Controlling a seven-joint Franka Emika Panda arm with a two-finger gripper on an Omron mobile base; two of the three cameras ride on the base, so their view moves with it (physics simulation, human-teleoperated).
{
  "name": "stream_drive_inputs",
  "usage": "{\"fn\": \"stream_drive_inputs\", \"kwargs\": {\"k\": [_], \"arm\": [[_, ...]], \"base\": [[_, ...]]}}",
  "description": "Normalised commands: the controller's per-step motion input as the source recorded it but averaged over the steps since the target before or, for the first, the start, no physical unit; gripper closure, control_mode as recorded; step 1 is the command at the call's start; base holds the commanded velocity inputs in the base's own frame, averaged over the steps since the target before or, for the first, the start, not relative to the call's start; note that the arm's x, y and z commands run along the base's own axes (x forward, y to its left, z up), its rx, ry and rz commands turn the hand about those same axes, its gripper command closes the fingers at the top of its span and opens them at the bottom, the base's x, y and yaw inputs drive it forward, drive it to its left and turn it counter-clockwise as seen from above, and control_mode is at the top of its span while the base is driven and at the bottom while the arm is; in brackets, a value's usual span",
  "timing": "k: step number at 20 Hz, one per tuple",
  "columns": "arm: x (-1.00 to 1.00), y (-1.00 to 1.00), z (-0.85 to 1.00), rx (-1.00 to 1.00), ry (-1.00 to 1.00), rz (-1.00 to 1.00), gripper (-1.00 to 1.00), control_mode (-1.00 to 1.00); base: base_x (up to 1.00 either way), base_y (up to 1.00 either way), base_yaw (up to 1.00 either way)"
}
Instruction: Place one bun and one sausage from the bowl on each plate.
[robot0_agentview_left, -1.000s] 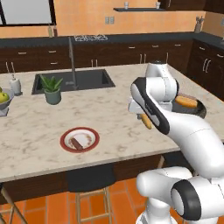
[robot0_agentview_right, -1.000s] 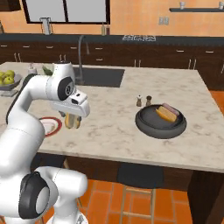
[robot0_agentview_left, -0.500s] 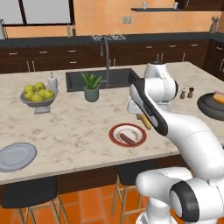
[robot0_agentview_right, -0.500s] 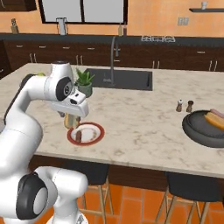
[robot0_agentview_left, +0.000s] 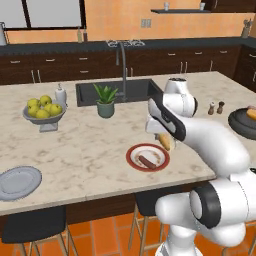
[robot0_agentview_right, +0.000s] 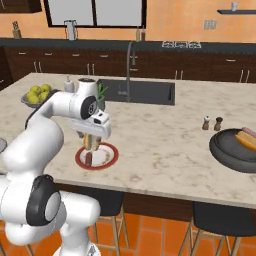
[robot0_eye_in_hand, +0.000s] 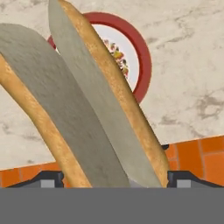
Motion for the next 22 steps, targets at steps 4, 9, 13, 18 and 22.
{"fn": "stream_drive_inputs", "kwargs": {"k": [4,9,13,18,22], "arm": [[0.92,-0.14,-0.73,0.01,0.16,0.07,1.00,-1.00],[0.80,-0.02,-0.21,0.00,0.04,0.03,1.00,-1.00],[0.00,0.07,-0.72,-0.02,0.20,0.02,1.00,-1.00],[0.06,0.10,-0.31,0.00,0.02,0.05,1.00,-1.00],[0.13,0.00,0.05,0.00,0.00,0.08,1.00,-1.00]], "base": [[0.00,0.00,0.00],[0.00,0.00,0.00],[0.00,0.00,0.00],[0.00,0.00,0.00],[0.00,0.00,0.00]]}}
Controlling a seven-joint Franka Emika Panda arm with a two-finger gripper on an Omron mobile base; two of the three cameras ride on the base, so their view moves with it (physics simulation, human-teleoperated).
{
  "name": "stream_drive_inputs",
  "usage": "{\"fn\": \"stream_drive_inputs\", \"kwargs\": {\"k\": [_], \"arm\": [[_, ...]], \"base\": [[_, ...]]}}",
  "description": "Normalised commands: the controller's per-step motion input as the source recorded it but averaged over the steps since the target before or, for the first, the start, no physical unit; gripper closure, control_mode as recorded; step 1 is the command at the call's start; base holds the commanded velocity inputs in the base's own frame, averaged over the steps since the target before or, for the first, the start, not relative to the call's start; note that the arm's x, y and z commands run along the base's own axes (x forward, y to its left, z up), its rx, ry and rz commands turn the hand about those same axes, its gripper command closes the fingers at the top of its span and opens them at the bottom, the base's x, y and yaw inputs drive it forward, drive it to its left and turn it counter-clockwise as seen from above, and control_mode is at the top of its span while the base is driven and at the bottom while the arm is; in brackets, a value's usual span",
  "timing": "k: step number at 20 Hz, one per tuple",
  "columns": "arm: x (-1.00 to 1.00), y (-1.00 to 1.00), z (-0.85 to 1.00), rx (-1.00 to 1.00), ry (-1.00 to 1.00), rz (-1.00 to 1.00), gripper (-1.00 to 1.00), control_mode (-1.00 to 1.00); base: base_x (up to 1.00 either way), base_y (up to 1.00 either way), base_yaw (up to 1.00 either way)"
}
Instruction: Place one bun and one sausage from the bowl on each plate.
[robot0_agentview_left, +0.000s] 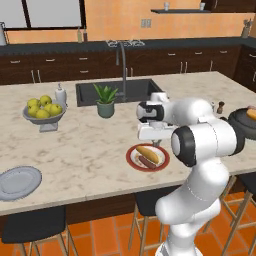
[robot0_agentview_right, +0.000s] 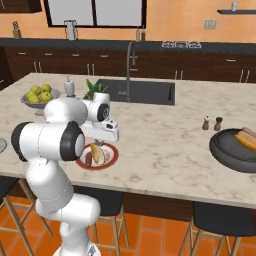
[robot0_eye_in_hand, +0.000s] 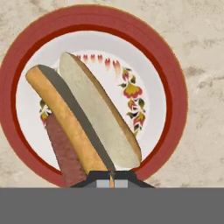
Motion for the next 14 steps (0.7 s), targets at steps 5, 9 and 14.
{"fn": "stream_drive_inputs", "kwargs": {"k": [5,9,14], "arm": [[-0.55,0.00,0.16,0.00,-0.09,0.00,-1.00,-1.00],[-1.00,0.00,0.29,0.00,-0.32,0.00,-1.00,-1.00],[-0.99,0.00,0.44,0.00,-0.26,0.00,-1.00,-1.00]], "base": [[0.00,0.00,0.00],[0.00,0.00,0.00],[0.00,0.00,0.00]]}}
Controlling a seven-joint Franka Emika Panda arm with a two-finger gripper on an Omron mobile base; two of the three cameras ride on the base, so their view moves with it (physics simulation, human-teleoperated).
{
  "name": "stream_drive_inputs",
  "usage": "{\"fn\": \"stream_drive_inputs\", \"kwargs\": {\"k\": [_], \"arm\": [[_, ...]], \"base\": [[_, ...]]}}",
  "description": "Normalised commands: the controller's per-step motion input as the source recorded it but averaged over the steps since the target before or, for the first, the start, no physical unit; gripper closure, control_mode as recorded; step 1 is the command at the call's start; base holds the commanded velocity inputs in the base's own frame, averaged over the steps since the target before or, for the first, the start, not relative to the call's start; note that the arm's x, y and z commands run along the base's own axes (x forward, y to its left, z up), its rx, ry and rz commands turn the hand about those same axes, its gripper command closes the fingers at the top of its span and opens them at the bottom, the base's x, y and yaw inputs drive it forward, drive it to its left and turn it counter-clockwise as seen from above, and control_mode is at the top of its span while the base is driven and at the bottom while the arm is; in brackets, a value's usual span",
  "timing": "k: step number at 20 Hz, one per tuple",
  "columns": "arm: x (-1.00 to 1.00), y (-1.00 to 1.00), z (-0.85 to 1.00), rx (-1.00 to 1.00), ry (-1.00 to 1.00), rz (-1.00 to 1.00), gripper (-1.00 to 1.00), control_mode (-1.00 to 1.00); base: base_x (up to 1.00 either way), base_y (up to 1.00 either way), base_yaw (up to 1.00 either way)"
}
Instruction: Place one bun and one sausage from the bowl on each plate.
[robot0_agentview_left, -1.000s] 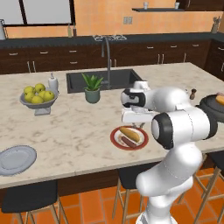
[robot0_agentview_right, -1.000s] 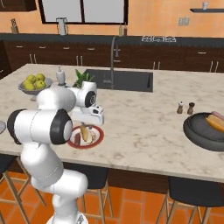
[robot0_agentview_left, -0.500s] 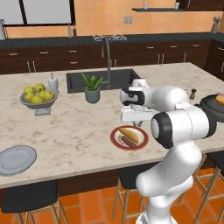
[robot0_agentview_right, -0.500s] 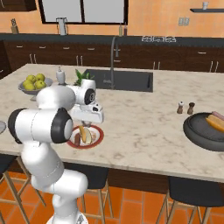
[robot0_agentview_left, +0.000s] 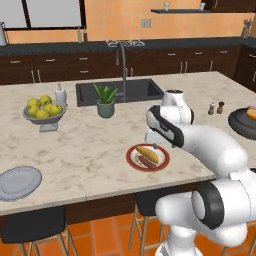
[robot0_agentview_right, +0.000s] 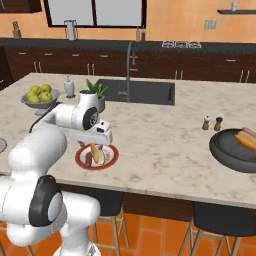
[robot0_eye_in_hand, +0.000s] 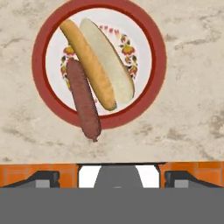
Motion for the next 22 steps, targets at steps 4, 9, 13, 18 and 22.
{"fn": "stream_drive_inputs", "kwargs": {"k": [4,9,13,18,22], "arm": [[-0.91,0.00,0.90,0.00,-0.15,0.01,-1.00,-1.00],[-0.63,0.00,1.00,0.00,-0.10,0.07,-1.00,-1.00],[-0.70,0.00,0.88,0.00,-0.16,0.09,-1.00,-1.00],[-0.32,0.00,0.48,-0.01,-0.09,0.02,-1.00,-1.00],[0.00,0.00,0.00,0.00,0.00,0.00,-1.00,-1.00]], "base": [[0.00,0.00,0.00],[0.00,0.00,0.00],[0.00,0.00,0.00],[0.00,0.00,0.00],[0.00,0.00,0.00]]}}
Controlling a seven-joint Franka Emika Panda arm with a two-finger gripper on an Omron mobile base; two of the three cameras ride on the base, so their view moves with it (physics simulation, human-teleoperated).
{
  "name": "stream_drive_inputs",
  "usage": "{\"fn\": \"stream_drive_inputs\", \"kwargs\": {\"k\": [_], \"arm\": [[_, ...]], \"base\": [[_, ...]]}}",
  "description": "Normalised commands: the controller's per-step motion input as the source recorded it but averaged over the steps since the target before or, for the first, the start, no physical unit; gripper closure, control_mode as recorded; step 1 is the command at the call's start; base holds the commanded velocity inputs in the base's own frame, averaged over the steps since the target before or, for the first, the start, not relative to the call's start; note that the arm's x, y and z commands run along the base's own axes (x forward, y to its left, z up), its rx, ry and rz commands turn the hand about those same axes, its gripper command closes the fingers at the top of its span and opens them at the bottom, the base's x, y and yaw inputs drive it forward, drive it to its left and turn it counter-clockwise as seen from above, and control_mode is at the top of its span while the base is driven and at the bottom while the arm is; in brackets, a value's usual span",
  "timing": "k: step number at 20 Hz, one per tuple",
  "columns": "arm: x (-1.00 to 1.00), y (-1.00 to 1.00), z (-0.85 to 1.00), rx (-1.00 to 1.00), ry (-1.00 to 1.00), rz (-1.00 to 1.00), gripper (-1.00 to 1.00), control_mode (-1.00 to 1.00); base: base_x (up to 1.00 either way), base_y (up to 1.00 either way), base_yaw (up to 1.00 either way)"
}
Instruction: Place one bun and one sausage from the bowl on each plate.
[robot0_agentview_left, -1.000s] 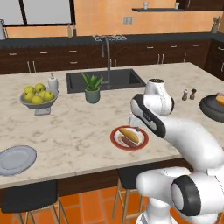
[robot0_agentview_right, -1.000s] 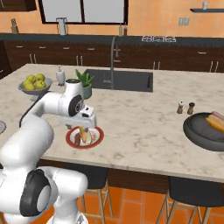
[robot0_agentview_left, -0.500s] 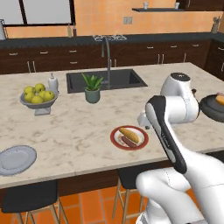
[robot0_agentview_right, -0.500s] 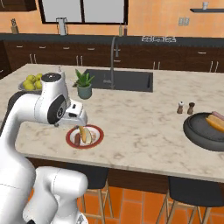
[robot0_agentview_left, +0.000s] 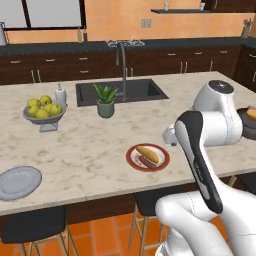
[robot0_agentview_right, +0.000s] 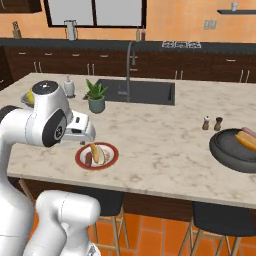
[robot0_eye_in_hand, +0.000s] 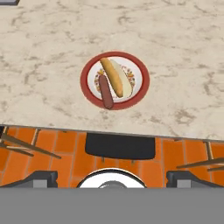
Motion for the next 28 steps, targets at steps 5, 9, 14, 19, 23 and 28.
{"fn": "stream_drive_inputs", "kwargs": {"k": [5,9,14,19,23,28], "arm": [[0.00,0.00,0.00,0.00,0.00,0.00,-1.00,1.00],[0.00,0.00,0.00,0.00,0.00,0.00,-1.00,1.00],[0.00,0.00,0.00,0.00,0.00,0.00,-1.00,1.00],[0.00,0.00,0.00,0.00,0.00,0.00,-1.00,1.00],[0.00,0.00,0.00,0.00,0.00,0.00,-1.00,1.00],[0.00,0.00,0.00,0.00,0.00,0.00,-1.00,1.00]], "base": [[-0.72,-0.50,-0.17],[-0.76,-0.98,-0.31],[-0.11,-0.94,-0.08],[0.00,-0.85,-0.01],[0.00,-0.76,0.00],[0.15,-0.47,0.01]]}}
